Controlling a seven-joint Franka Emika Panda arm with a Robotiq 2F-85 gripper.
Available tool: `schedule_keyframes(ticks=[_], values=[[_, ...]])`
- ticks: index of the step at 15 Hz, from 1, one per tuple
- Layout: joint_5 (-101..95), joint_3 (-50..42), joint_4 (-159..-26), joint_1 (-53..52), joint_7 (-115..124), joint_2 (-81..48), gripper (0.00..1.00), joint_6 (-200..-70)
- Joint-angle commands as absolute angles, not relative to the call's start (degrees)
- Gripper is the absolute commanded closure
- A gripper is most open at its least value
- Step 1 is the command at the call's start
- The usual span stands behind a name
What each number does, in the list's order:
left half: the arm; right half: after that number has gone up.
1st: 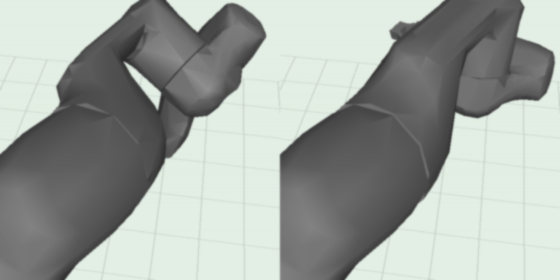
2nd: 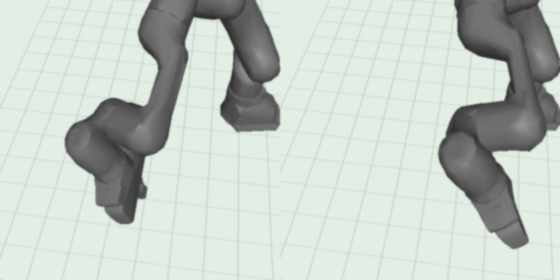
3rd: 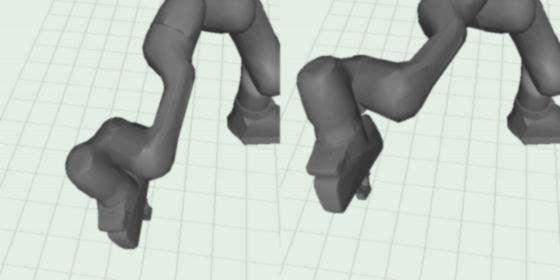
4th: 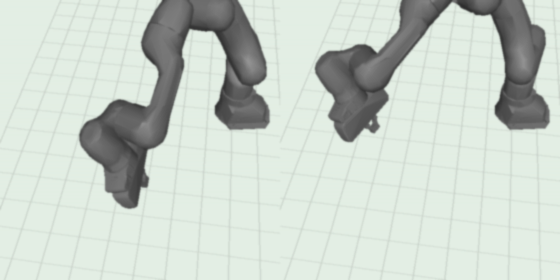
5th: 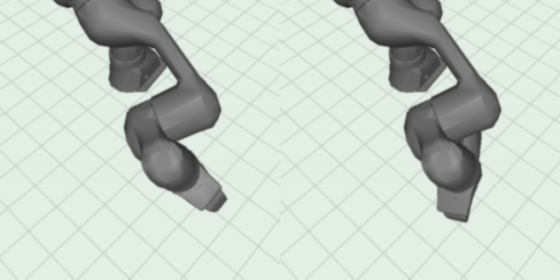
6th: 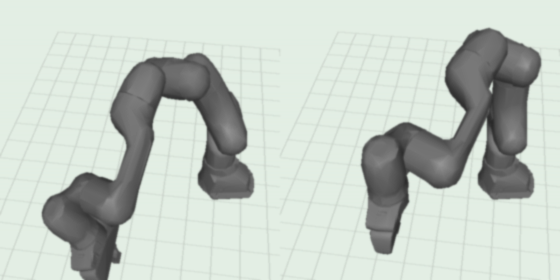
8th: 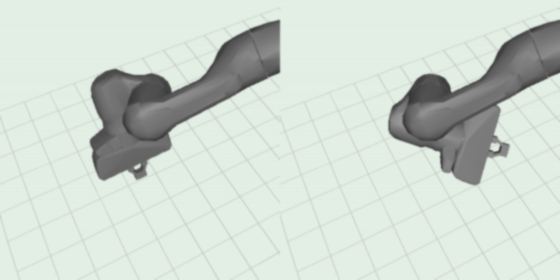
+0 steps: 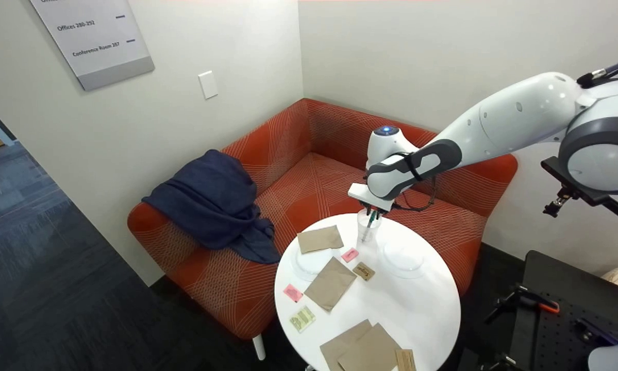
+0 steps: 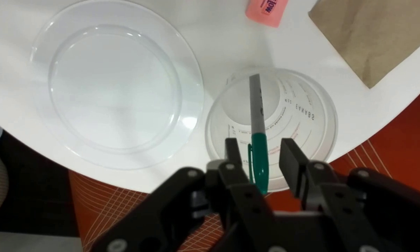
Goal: Take the pen out of the cup and put it on the table
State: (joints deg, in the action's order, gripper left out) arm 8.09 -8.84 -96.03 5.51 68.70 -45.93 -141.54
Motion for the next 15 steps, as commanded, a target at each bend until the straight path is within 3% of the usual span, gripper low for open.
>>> schedule_keyframes(ticks=[1, 15], values=[[9.6, -9.1, -92.1, 5.5, 67.9, -47.8, 0.63, -137.9], [9.5, -8.9, -85.8, 5.7, 68.1, -51.4, 0.63, -133.1]])
